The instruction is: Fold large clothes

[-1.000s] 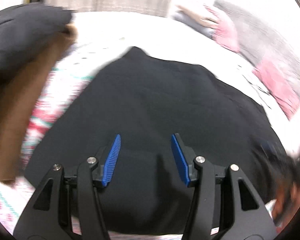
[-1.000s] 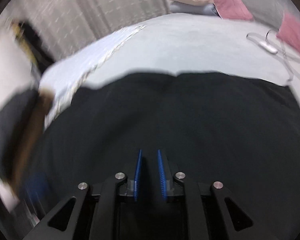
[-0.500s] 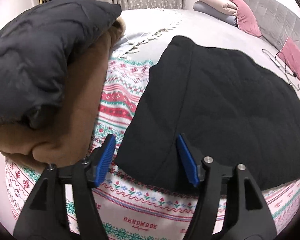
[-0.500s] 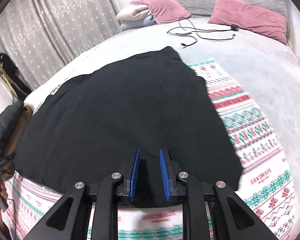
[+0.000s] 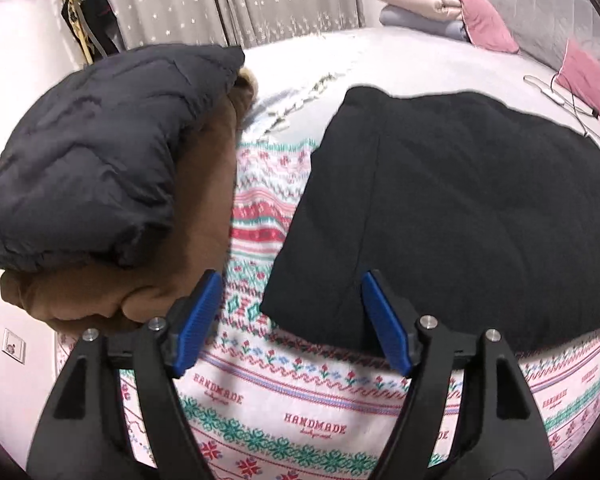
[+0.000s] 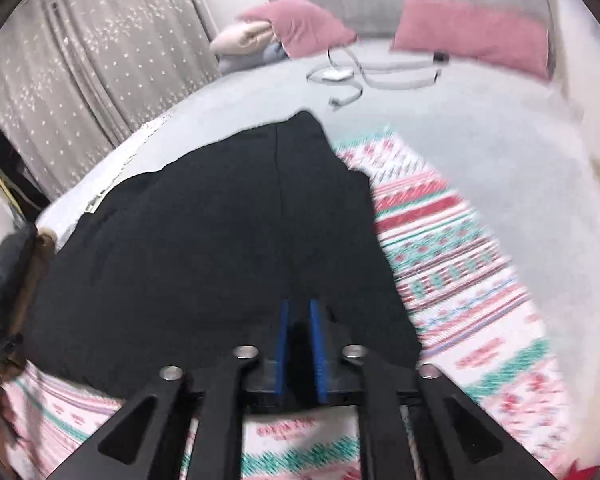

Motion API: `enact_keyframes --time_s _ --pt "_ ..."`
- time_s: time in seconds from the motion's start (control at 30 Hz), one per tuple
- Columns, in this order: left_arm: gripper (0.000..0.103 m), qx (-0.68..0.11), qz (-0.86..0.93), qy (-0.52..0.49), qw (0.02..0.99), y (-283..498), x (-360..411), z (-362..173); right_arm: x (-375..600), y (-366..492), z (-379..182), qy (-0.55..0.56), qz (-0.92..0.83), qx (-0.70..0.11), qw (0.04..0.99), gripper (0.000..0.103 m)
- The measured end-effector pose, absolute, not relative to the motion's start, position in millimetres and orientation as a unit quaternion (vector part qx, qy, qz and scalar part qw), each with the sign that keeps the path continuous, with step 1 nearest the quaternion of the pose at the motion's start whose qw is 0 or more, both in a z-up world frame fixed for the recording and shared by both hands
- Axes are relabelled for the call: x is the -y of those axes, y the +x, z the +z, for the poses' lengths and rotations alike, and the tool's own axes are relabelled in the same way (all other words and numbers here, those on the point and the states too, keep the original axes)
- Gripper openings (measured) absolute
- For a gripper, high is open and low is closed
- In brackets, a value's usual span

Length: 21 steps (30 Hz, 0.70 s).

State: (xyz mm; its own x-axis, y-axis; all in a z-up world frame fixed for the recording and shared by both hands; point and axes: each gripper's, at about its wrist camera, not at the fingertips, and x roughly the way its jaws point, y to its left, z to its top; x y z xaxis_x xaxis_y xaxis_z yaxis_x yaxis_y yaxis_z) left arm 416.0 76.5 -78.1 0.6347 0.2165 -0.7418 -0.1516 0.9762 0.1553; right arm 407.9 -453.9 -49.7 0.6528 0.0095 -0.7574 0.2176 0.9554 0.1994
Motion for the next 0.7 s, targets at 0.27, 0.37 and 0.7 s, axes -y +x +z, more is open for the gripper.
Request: enact_keyframes --time_s 0.27,0.37,0.7 --pt "0.076 -0.422 0.091 0.027 0.902 420.7 -84.2 -93.8 448.3 406.3 -75.0 0.103 -0.063 -0.423 0.898 0.036" --pt "0.077 -0.424 0.091 0.027 0.901 422.1 -83.5 -98.0 448.9 406.9 -78.5 0.095 -0.066 -0.422 0.899 0.036" --pt "0.080 -0.425 0.092 0.024 0.900 422.8 -85.4 -100.8 443.6 397.8 -63.4 0.102 -0.086 -0.427 0.895 0.037"
